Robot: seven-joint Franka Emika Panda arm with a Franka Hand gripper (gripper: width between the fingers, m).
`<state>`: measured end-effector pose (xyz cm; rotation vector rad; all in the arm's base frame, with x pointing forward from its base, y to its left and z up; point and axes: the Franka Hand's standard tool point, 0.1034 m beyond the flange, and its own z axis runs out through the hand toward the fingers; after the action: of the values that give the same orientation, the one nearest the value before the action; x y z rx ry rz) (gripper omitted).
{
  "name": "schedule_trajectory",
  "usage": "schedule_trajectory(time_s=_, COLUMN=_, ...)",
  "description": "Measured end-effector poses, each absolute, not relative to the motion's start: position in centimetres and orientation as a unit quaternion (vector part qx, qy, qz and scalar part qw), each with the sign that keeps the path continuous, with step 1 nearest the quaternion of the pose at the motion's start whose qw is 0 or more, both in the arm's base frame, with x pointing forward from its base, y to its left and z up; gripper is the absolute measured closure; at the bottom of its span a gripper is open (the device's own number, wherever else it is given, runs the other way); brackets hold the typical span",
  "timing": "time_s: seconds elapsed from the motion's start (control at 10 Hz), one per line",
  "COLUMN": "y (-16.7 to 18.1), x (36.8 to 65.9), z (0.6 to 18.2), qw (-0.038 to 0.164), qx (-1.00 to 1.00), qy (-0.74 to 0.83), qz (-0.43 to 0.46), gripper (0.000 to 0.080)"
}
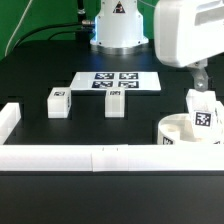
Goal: Assemble stool
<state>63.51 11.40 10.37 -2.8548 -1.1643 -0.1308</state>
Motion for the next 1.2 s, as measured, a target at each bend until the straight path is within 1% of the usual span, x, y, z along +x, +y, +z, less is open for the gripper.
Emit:
schedule_trajectory(time_s=0.1, y=11.2, x=63.3, z=10.0, qw=0.029, qx=-0.914, qy=-0.402, qz=-0.034, gripper=0.0151)
schedule_trajectory(time_s=0.3, y=11.0, x=63.3, z=9.9, qw=0.027, qx=-0.886, qy=-0.462, qz=-0.036, gripper=0.0151)
schedule_trajectory(time_s=0.5, y=10.9, x=63.3, z=9.8, qw=0.025, qx=-0.871, qy=-0.489, qz=-0.038, gripper=0.0151)
schedule_trajectory(time_s=0.7, y=10.5, x=63.9, z=7.6, qw=0.017, qx=-0.87, qy=-0.489, qz=-0.054, gripper=0.0151)
schedule_trajectory(time_s=0.8, y=10.3, x=63.8, z=7.2, qw=0.018, qx=-0.873, qy=-0.484, qz=-0.053, gripper=0.0151)
schedule_trajectory(time_s=0.9, y=10.4, x=63.8, z=7.2, qw=0.018, qx=-0.877, qy=-0.477, qz=-0.053, gripper=0.0151)
schedule_trajectory(time_s=1.1, y=10.4, x=63.8, z=7.2, qw=0.019, qx=-0.879, qy=-0.474, qz=-0.053, gripper=0.0414)
schedule_trajectory(time_s=1.2, y=10.4, x=63.8, z=7.2, qw=0.021, qx=-0.896, qy=-0.439, qz=-0.052, gripper=0.046)
